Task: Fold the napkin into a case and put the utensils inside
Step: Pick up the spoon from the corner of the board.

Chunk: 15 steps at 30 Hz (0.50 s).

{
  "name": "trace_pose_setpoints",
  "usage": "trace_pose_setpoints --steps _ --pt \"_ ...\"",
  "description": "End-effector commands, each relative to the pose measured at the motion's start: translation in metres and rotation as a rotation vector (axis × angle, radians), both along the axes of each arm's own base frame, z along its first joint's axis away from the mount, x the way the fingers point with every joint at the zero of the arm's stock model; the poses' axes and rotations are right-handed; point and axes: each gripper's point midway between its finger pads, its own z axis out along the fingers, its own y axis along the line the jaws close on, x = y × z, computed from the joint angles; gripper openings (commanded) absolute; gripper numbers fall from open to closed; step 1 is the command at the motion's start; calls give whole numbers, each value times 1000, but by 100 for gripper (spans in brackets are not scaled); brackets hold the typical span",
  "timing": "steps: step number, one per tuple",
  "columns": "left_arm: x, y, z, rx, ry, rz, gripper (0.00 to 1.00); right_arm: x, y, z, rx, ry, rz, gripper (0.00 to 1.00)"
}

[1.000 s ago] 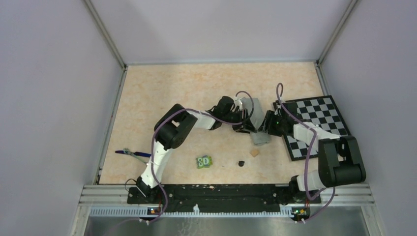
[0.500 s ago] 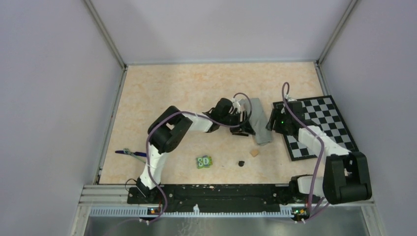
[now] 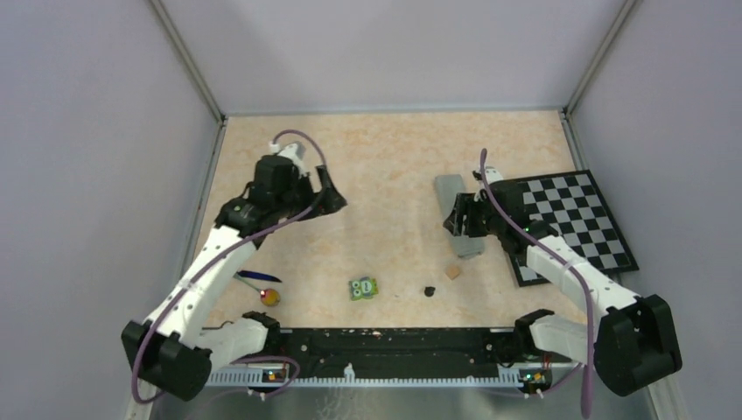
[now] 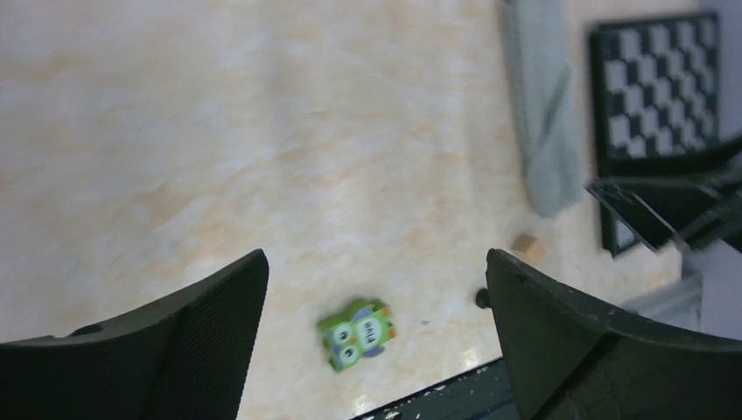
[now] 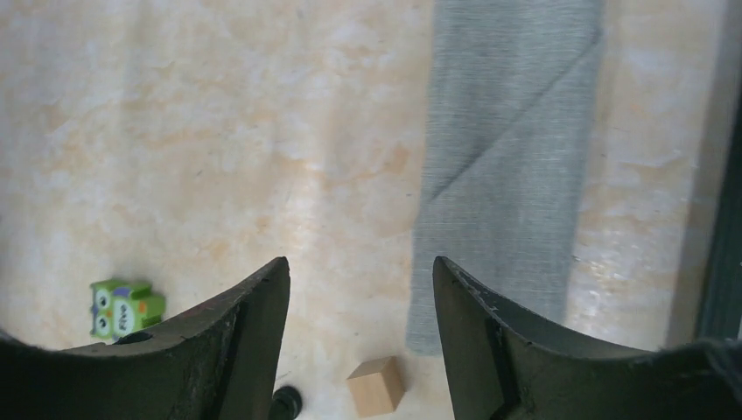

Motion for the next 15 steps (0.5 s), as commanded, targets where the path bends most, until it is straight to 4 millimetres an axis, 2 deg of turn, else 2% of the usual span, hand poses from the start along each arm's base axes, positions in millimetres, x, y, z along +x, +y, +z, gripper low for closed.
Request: trace_pose_setpoints --steps 1,4,8,10,13,15 --pt "-56 120 -51 245 292 537 99 -3 30 20 76 -81 123 60" --pt "-74 152 -55 177 338 762 99 -11 37 25 111 -87 158 60" --pt "-104 183 -81 177 500 960 99 -21 44 29 130 -97 194 60" --pt "-117 191 -94 128 593 1058 99 -25 49 29 126 -100 210 60" --pt "-117 191 -106 28 621 1142 99 -29 56 31 108 -110 225 60" --pt "-121 196 -119 25 645 1202 99 -32 60 32 87 -121 232 60"
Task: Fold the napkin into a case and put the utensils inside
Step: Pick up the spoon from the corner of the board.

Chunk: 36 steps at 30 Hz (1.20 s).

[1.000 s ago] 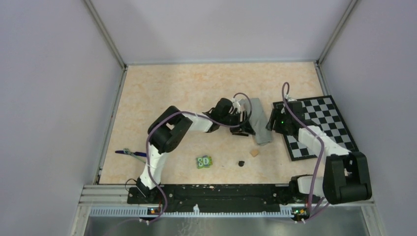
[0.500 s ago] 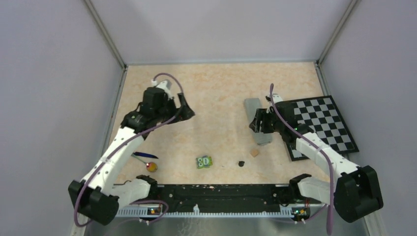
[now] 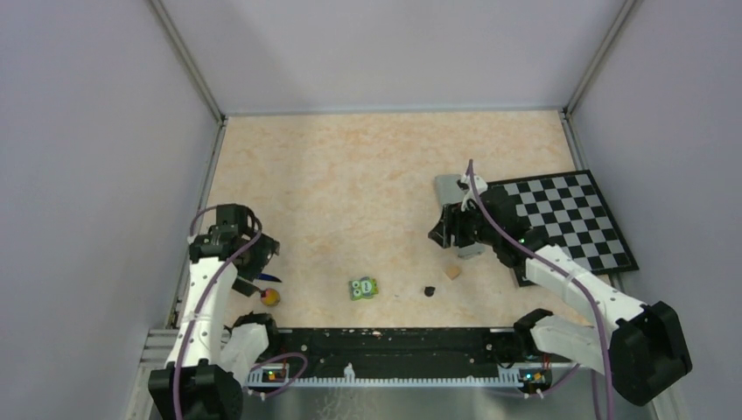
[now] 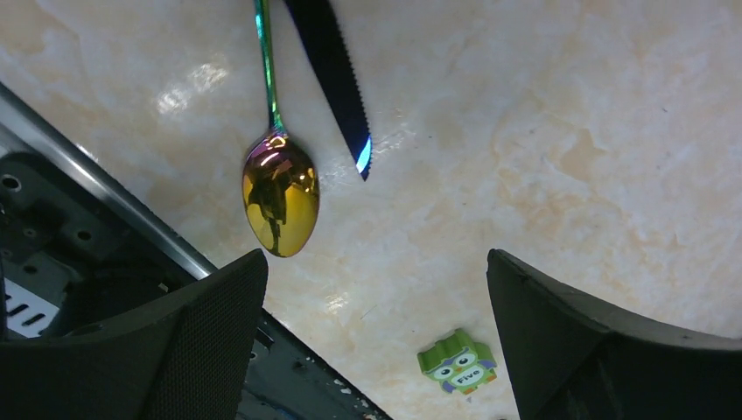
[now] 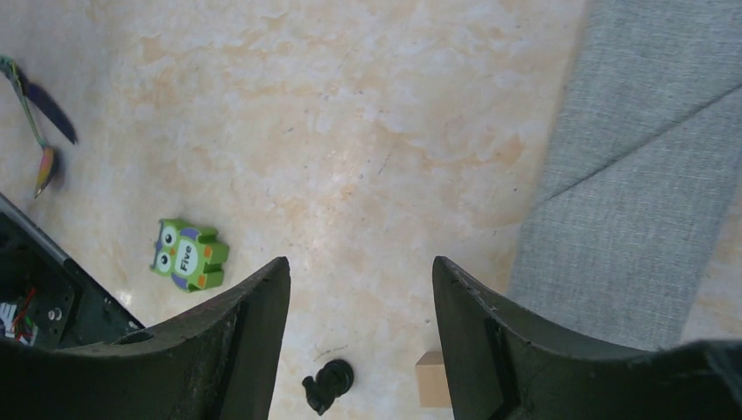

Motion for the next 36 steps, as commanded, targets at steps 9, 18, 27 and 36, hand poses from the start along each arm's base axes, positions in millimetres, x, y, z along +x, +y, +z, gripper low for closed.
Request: trace_pose_setpoints --steps 9,18,27,36 --pt "-20 35 -52 -7 67 333 76 -15 26 27 -45 -140 55 61" --pt "-18 54 -70 -28 104 363 56 -21 29 34 -49 -171 59 62" --pt "-19 59 -86 -33 136 384 38 -20 27 34 -54 -174 47 62" --pt "-18 65 -102 -25 166 386 38 -19 27 32 -58 -167 47 61"
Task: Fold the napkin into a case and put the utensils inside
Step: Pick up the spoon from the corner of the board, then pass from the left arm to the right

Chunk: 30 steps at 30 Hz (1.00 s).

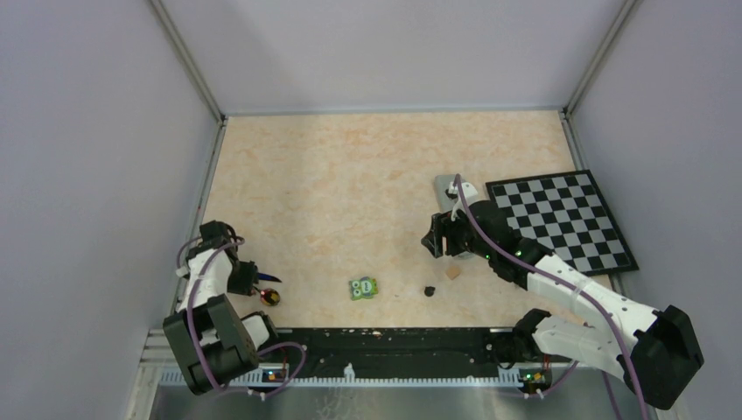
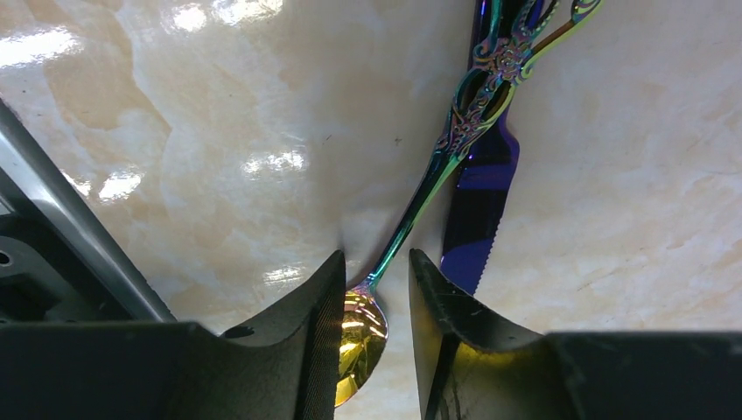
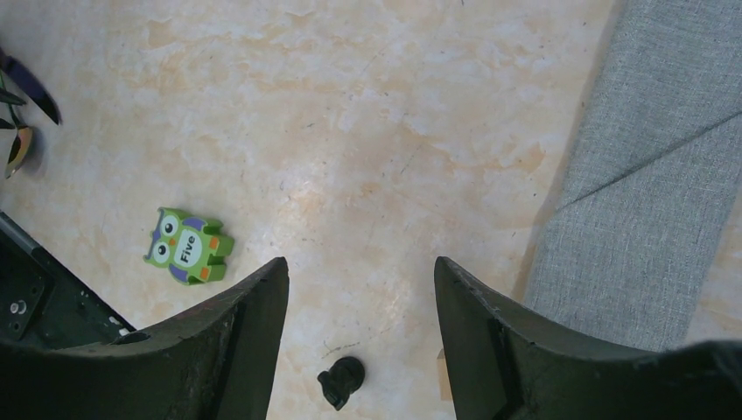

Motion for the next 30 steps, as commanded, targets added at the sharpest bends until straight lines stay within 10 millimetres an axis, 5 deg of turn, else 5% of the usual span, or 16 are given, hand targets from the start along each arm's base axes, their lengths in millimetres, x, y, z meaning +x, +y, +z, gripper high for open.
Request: trace_pose_setpoints --steps 1,10,17,20,25,30 --pt "2 7 -8 26 0 -4 37 4 5 19 19 -55 8 61" --pt "-4 10 -25 23 43 -9 20 9 -1 18 -1 -65 -29 61" --pt "12 12 -12 18 -12 -66 0 15 -8 14 -10 -57 -58 61" --pt "22 5 -2 -17 -65 -102 0 19 -14 12 -10 -49 -79 61" --pt "44 -30 35 -168 -252 -194 0 29 -27 7 -21 -43 -123 60" --pt "67 -64 102 -246 -516 -294 0 28 -19 0 -36 -34 -60 61"
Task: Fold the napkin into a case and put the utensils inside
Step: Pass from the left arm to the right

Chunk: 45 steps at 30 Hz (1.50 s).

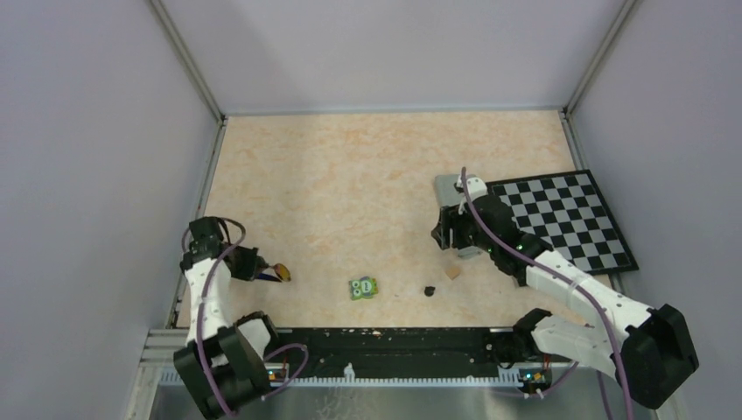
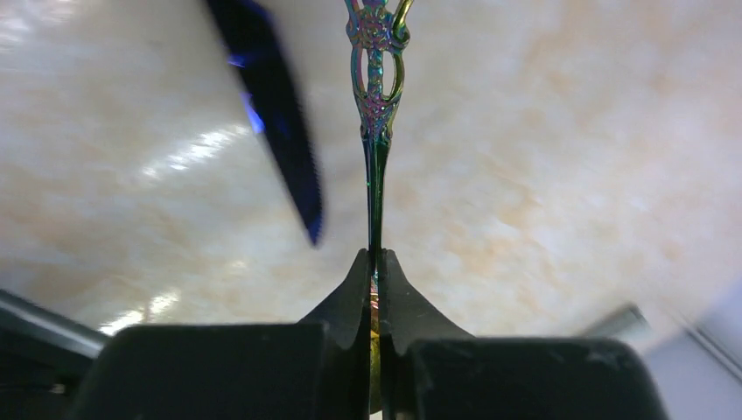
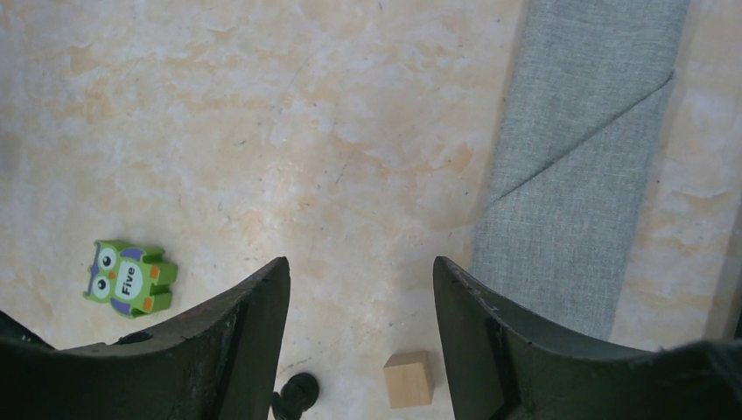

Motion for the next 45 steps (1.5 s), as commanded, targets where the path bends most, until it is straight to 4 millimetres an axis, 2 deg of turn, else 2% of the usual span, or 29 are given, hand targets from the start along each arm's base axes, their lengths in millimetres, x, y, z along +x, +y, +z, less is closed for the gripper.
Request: trace_pose_setpoints --steps 1,3,5,7,9,12,15,17,19,21,27,33,37,38,39,40,41,42,43,45 --pt "37 -44 77 -132 -298 -126 0 2 17 7 22 -26 97 61" --pt "52 -70 102 -220 -415 -153 0 -4 36 14 55 -47 184 61" --pt "67 -97 132 -296 -544 -186 0 -16 65 28 65 -114 283 62" --pt "80 -119 155 -375 -621 -195 0 -31 99 49 98 -224 370 64" --pt "92 -139 173 -478 -670 -197 0 -46 134 82 203 -363 409 67" --pt "107 -167 197 -644 -723 -222 0 -51 170 111 295 -523 388 69" --pt "116 -179 202 -745 -683 -229 0 -34 196 122 231 -653 293 69" --pt "118 -183 199 -799 -650 -222 0 -14 204 132 176 -729 197 68" --pt "119 -185 196 -836 -633 -204 0 -5 214 139 156 -765 177 67" --pt "118 -186 193 -860 -626 -195 0 5 216 144 143 -775 116 64" --pt "118 -188 185 -888 -597 -192 0 18 226 147 99 -807 69 51" --pt "118 -189 188 -910 -599 -195 0 29 236 150 54 -839 51 27" --pt "117 -190 193 -916 -628 -219 0 32 242 156 33 -859 70 0" --pt "117 -191 194 -921 -640 -233 0 33 239 157 30 -864 75 0" --pt "116 -192 193 -917 -653 -252 14 34 236 160 32 -866 92 0" --pt "116 -192 193 -892 -684 -285 43 37 232 157 11 -845 122 0" --pt "116 -192 193 -842 -723 -358 66 42 227 155 -6 -813 164 0" --pt "115 -192 193 -766 -752 -453 81 44 225 150 -24 -770 248 0" --pt "115 -191 186 -674 -747 -539 89 47 219 146 -38 -728 334 0" --pt "115 -189 182 -492 -771 -718 93 47 203 130 -61 -608 505 0"
